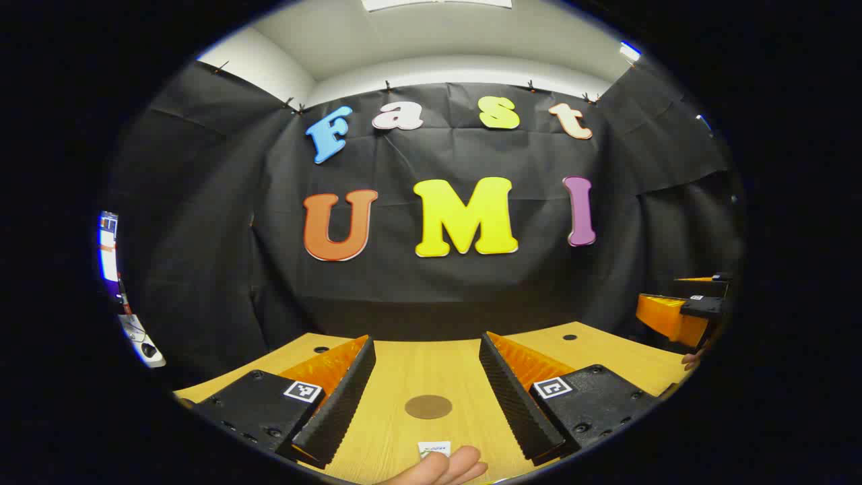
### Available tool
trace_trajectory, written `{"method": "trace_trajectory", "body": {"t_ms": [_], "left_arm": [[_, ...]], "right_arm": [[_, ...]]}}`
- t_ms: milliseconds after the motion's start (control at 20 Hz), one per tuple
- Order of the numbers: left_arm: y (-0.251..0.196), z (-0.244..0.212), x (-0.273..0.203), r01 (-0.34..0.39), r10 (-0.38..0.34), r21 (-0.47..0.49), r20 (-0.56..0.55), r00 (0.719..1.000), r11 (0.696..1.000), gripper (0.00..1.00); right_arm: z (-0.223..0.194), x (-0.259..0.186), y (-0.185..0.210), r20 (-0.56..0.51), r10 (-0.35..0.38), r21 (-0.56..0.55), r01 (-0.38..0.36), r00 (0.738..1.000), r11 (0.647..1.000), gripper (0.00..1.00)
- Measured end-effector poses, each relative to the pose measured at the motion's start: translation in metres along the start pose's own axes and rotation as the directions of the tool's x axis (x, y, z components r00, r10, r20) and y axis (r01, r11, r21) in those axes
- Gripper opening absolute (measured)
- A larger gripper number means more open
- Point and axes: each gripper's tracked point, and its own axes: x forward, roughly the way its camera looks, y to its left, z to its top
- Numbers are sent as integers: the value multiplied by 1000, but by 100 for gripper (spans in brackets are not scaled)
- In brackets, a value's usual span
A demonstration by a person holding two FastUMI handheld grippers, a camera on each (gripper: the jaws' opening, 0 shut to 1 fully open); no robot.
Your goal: Put the toothbrush and toothpaste on the desktop into the cup, then pick up the cup and place it on the coaster on the desktop.
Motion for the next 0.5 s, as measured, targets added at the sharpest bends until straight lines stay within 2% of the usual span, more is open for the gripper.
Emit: {"method": "trace_trajectory", "body": {"t_ms": [150, 200, 350, 500], "left_arm": [[10, -4, -2, -19, 18, -65, -20, 1000, 998, 98], [10, -6, 0, -17, 14, -84, -32, 999, 996, 99], [14, -12, 2, -31, 28, -69, -48, 998, 997, 99], [8, -13, 1, -7, 5, -52, -46, 999, 999, 98]], "right_arm": [[-10, -1, 8, -23, 26, -38, -27, 999, 999, 95], [-13, 0, 10, -30, 29, -47, -30, 999, 998, 98], [-19, 0, 17, -34, 46, -31, -47, 998, 998, 95], [-20, 3, 17, -26, 45, -42, -46, 999, 998, 97]]}}
